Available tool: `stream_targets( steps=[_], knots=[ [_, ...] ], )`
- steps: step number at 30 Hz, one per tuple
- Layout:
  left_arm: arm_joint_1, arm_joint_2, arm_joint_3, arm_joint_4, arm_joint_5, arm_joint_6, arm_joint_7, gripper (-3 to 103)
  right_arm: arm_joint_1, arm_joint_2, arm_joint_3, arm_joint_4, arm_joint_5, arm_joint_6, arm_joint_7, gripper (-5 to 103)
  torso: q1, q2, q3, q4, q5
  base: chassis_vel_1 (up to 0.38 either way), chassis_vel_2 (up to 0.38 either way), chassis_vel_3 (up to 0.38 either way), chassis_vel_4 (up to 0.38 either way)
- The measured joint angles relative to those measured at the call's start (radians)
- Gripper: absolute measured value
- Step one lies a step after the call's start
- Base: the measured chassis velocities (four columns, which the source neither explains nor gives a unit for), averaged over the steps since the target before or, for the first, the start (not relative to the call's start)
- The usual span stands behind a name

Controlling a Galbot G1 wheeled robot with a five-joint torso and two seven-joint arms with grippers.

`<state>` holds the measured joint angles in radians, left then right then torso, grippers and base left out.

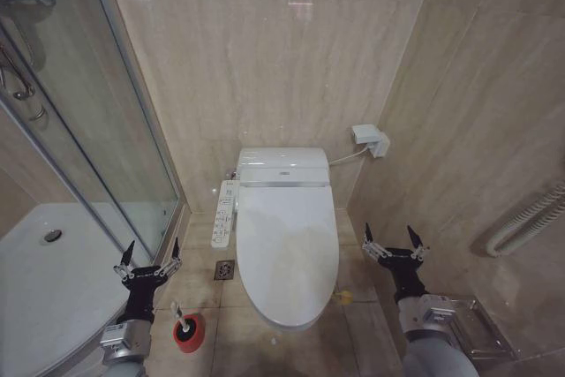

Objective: Open the toilet lid, clean the toilet bowl with a toilet brush, close the toilet lid, and flush.

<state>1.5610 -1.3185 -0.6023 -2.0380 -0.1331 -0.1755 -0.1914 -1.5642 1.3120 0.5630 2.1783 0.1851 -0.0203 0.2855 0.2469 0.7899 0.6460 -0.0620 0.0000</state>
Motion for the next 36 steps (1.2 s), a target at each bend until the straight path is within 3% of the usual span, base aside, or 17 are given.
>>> stream_targets(
  steps=[36],
  knots=[
    [-0.046,-0.004,0.02,0.05,0.001,-0.003,0.02,99,0.0,0.0,0.0,0.0,0.0,0.0,0.0,100,0.0,0.0,0.0,0.0001,0.0,-0.05,0.051,0.046,-0.051]
  ],
)
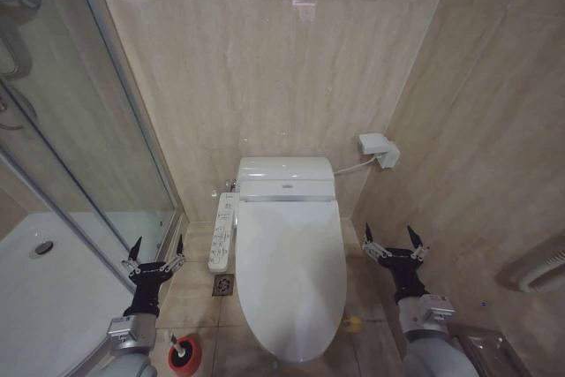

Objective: Open the toilet lid, clean the toilet bowl with a toilet brush, close the toilet lid, and flush.

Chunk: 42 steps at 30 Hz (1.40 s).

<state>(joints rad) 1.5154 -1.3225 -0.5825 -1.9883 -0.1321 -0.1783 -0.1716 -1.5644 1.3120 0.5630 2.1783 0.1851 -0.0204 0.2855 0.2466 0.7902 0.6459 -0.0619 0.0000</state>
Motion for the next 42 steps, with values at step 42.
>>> stream_targets(
  steps=[42],
  knots=[
    [0.014,0.012,0.009,-0.004,0.006,-0.035,0.017,99,0.0,0.0,0.0,0.0,0.0,0.0,0.0,100,0.0,0.0,0.0,0.0,0.0,-0.036,0.033,0.038,-0.038]
  ],
)
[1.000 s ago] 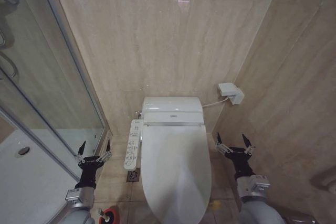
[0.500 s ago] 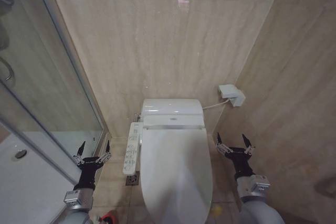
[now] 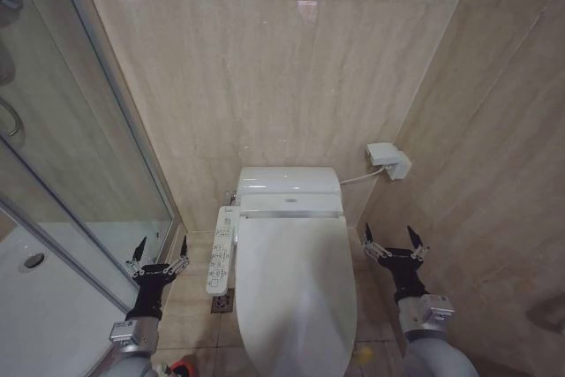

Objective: Open the toilet lid, clean the toilet bowl with a toilet brush, close the toilet lid, and flush.

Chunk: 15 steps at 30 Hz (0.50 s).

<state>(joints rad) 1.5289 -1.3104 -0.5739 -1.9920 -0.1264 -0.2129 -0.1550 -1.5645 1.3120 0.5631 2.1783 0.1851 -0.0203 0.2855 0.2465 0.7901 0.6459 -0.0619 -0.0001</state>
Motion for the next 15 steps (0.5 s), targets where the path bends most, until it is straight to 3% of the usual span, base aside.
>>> stream_targets(
  steps=[15],
  knots=[
    [-0.071,0.022,-0.002,0.017,-0.03,0.016,-0.022,98,0.0,0.0,0.0,0.0,0.0,0.0,0.0,100,0.0,0.0,0.0,0.0,0.0,-0.036,0.034,0.041,-0.029]
  ],
)
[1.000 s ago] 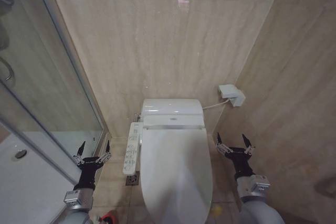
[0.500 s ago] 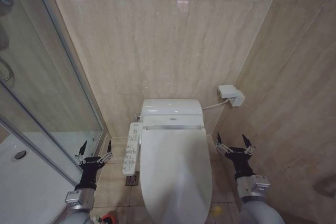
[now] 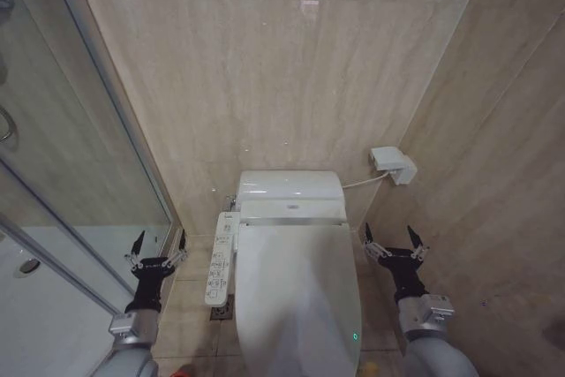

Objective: Open the toilet lid, clean the toilet bowl with a toilet brush, close the toilet lid, and flush.

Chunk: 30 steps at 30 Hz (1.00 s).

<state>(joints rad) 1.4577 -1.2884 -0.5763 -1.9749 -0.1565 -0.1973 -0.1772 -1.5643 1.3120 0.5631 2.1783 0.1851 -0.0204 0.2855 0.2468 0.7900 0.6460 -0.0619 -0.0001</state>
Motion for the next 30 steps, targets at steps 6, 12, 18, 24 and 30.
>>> stream_targets(
  steps=[6,12,18,24,30],
  knots=[
    [-0.031,0.01,-0.003,0.017,-0.015,0.005,0.006,98,0.0,0.0,0.0,0.0,0.0,0.0,0.0,100,0.0,0.0,0.0,0.0,0.0,0.0,0.0,0.0,0.0],
    [-0.046,0.012,-0.002,0.041,-0.027,-0.006,0.025,78,0.0,0.0,0.0,0.0,0.0,0.0,0.0,100,0.0,0.0,0.0,0.0001,0.0,0.0,0.0,0.0,0.0],
    [-0.074,0.025,0.007,0.067,-0.036,-0.005,0.04,51,0.0,0.0,0.0,0.0,0.0,0.0,0.0,100,0.0,0.0,0.0,0.0001,0.0,0.0,0.0,0.0,0.0],
    [-0.142,0.078,0.03,0.123,-0.07,0.009,0.042,24,0.0,0.0,0.0,0.0,0.0,0.0,0.0,100,0.0,0.0,0.0,0.0,0.0,0.0,0.0,0.0,0.0],
    [-0.218,0.123,0.048,0.211,-0.113,0.008,0.044,1,0.0,0.0,0.0,0.0,0.0,0.0,0.0,100,0.0,0.0,0.0,0.0,0.0,0.0,0.0,0.0,0.0]
  ],
)
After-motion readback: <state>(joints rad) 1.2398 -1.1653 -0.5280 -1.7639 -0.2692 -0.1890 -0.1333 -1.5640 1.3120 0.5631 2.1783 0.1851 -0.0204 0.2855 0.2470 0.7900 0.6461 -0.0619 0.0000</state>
